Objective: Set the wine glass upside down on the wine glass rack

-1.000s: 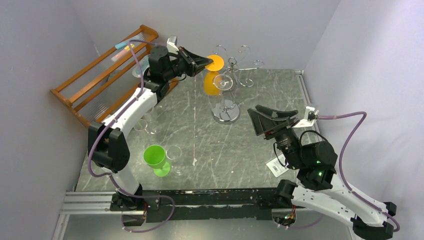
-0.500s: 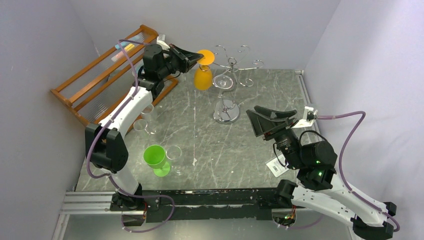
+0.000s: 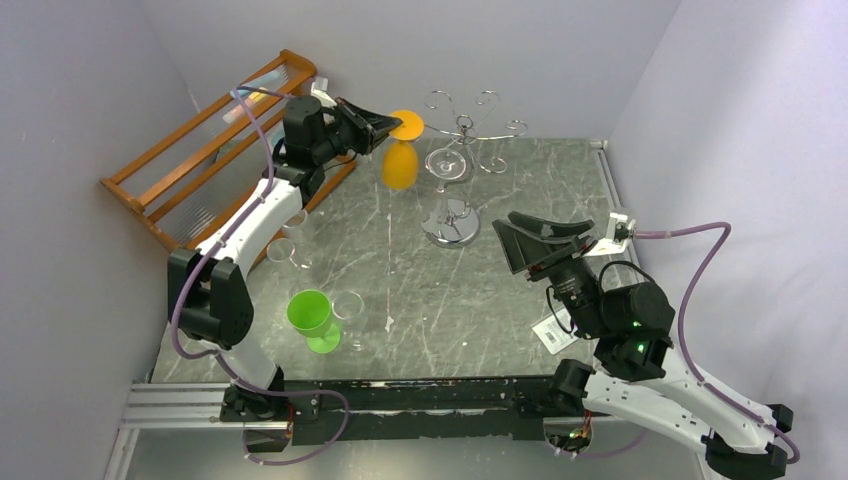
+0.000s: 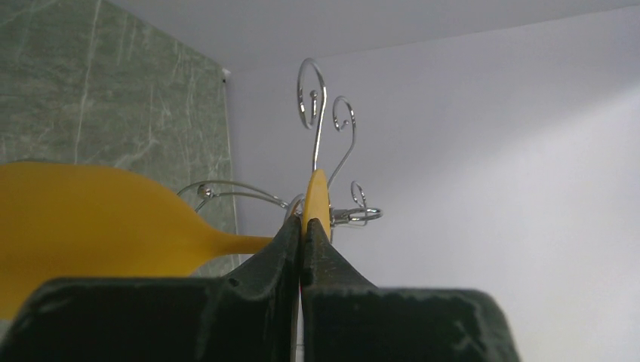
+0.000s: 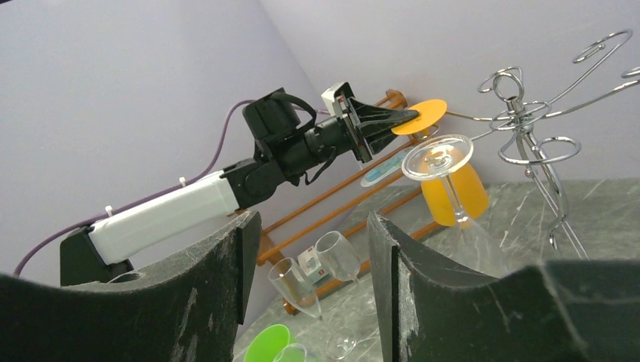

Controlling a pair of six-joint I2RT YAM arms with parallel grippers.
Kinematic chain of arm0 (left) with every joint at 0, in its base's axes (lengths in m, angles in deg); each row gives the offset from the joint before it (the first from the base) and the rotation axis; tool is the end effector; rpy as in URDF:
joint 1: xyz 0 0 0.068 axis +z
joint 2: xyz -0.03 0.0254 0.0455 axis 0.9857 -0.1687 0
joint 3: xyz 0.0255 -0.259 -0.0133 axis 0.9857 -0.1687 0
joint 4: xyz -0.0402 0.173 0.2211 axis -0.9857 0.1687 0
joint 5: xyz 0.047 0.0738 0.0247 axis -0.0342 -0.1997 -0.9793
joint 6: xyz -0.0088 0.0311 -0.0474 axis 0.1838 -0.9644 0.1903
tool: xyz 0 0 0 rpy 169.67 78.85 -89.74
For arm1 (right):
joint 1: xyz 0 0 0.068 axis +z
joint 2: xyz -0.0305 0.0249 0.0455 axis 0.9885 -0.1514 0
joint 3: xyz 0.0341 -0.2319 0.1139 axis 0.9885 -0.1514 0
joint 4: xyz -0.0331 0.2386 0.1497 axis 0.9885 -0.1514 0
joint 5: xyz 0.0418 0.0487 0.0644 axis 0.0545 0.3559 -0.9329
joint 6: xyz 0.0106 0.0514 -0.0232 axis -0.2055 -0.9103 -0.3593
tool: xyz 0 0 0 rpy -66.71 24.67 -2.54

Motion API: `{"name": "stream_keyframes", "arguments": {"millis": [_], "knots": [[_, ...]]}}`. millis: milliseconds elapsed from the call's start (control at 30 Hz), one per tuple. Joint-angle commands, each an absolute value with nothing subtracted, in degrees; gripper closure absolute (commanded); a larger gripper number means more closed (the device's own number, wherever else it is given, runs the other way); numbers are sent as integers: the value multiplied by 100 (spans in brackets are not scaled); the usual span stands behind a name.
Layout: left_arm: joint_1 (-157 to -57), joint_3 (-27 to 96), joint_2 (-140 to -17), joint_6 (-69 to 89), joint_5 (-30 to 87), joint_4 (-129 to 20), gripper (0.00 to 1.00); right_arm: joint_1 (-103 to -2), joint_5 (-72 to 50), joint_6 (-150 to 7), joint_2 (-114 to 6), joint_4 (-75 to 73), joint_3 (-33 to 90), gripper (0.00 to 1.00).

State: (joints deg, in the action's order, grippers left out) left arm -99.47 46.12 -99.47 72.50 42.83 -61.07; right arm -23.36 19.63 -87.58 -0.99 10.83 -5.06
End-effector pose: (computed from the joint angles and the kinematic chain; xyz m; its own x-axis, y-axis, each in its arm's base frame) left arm 0.4052 -0.1577 0.3562 -0.6602 -0.7116 -0.2401 0.1148 0.2203 -0.9686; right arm 0.0898 0.1129 0.4043 -0.0133 0.6461 -0.7632 -0.6322 0.5859 0.5070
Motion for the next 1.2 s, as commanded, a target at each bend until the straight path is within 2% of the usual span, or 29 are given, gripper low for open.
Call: {"name": "stream_keyframes", "arguments": {"millis": [0,133,500,700,833,1033,1167], "knots": [[-9892,4466,-9679,7084,4571,-6335,95,-2317,2016,-8817,-72,989,-548,42],[-9892,4337,-9574,6957,4685,-6269,89,-2312,2015,-8848,-97,1028,-575,42],[-9892,4221,-9443,6596,4965,-5815,62,-2314,2089,-8929,-135,1006,-580,42],[-9892,3870,-8910,6114,4892,-5483,39,-2314,2119,-9048,-136,903,-571,42],[-9779,3485,-8477,5464,4909,-5046,27,-2318,2156,-9158,-273,516,-390,40],[-9583,3247,-7695,3862,4615,-3734,19,-2318,2106,-9357,-393,37,-276,37],[-9584,3448,-7091,2287,4037,-2216,24,-2319,2106,-9554,-522,-318,-263,36]]}}
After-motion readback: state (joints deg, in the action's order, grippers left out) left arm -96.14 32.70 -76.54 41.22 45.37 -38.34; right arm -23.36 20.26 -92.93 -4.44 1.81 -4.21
